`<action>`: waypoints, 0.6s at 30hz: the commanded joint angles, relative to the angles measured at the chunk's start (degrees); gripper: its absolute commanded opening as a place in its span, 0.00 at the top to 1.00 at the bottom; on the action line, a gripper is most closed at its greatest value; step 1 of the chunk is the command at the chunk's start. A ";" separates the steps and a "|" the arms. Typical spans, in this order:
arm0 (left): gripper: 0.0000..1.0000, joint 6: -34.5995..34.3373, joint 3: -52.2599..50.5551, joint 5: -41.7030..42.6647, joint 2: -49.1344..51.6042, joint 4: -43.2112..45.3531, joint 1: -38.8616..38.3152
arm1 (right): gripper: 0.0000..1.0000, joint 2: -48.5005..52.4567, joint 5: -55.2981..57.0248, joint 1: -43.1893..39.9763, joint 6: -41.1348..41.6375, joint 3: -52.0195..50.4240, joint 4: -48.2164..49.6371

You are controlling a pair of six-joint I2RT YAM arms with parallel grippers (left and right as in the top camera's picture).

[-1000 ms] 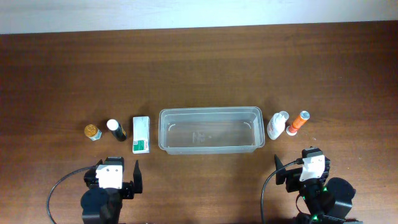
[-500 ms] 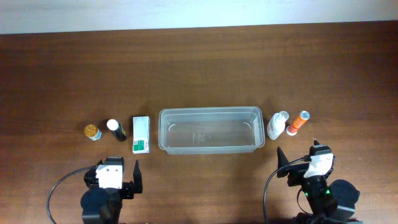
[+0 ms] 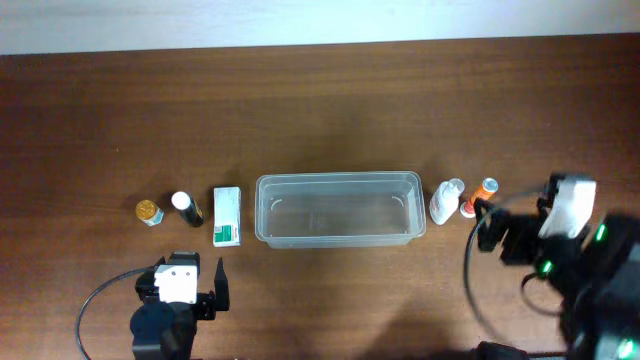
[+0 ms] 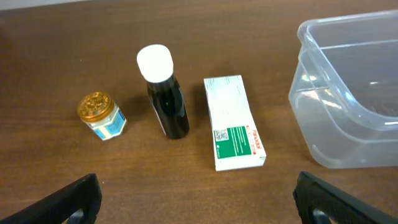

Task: Pack container
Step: 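Reach the right gripper to the white squeeze bottle and grasp it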

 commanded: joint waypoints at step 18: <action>0.00 0.52 -0.15 0.83 -0.42 0.15 0.35 | 0.09 40.09 19.08 18.05 11.34 19.17 -13.92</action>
